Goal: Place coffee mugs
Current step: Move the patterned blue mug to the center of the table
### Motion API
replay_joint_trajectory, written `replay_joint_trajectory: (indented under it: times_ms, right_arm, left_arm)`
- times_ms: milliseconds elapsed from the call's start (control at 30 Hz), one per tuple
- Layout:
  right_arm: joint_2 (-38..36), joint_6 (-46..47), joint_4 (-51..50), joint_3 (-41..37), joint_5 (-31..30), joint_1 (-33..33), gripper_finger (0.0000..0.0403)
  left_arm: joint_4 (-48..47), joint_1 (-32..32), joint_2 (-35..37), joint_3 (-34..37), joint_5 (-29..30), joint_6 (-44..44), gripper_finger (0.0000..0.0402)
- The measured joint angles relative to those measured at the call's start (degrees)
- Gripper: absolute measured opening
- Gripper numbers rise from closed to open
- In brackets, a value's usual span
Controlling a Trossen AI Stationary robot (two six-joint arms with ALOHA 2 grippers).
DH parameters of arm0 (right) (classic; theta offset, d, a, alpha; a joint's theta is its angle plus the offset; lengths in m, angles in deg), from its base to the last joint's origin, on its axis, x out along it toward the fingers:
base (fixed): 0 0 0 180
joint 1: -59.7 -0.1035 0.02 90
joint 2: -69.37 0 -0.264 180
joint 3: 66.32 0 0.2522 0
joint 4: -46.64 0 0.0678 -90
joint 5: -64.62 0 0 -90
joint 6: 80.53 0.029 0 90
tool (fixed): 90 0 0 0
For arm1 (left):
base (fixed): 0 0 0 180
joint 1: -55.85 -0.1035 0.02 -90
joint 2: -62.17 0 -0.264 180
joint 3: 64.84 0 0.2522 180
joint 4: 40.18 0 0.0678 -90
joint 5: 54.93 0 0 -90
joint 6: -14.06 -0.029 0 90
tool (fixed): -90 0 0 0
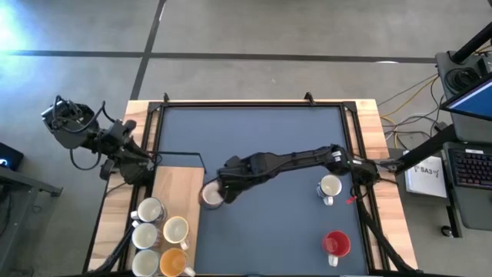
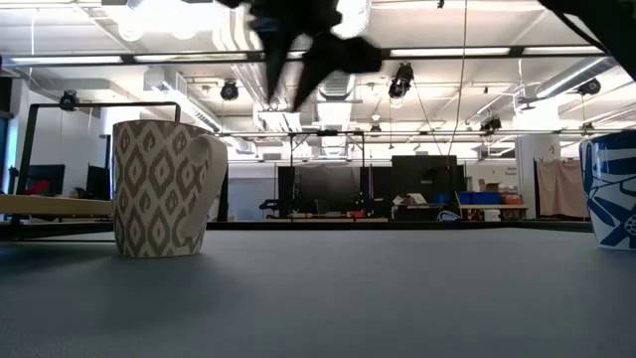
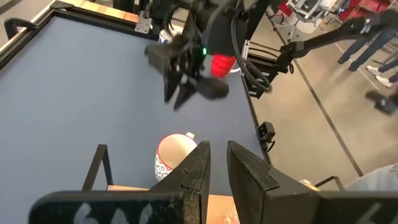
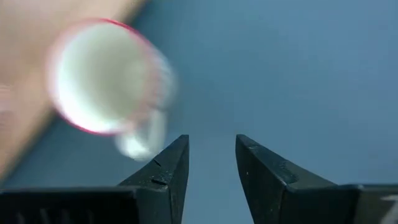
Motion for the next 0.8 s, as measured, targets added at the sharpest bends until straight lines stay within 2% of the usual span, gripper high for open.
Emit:
replay_joint_trajectory:
  times_ms: [200, 433, 533, 633, 800]
  right_arm:
    - [-3.49, 6.29, -18.01, -0.15, -6.24, -1.69, 0.0119]
    - [-7.03, 5.59, -17.17, -4.21, -6.73, -4.32, 0.0118]
    - [-9.53, 4.9, -17.24, -9.71, -6.88, -5.77, 0.0118]
    - [-14.47, 5.68, -17.44, -18.83, -7.03, -7.35, 0.0118]
    - [-23.75, 14.8, -17.06, -36.13, -4.09, -9.44, 0.0118]
  left_arm:
    - [-0.32, 0.0, 1.24, 0.0, 0.16, -3.55, 0.0036]
    - [-0.28, 0.0, 2.08, 0.0, 1.67, -4.52, 0.0036]
    - [-0.14, 0.0, 2.37, 0.0, 3.15, -4.08, 0.0036]
    - [0.17, 0.0, 2.43, 0.0, 4.53, -3.87, 0.0036]
    - [0.56, 0.0, 2.37, 0.0, 9.2, -1.78, 0.0036]
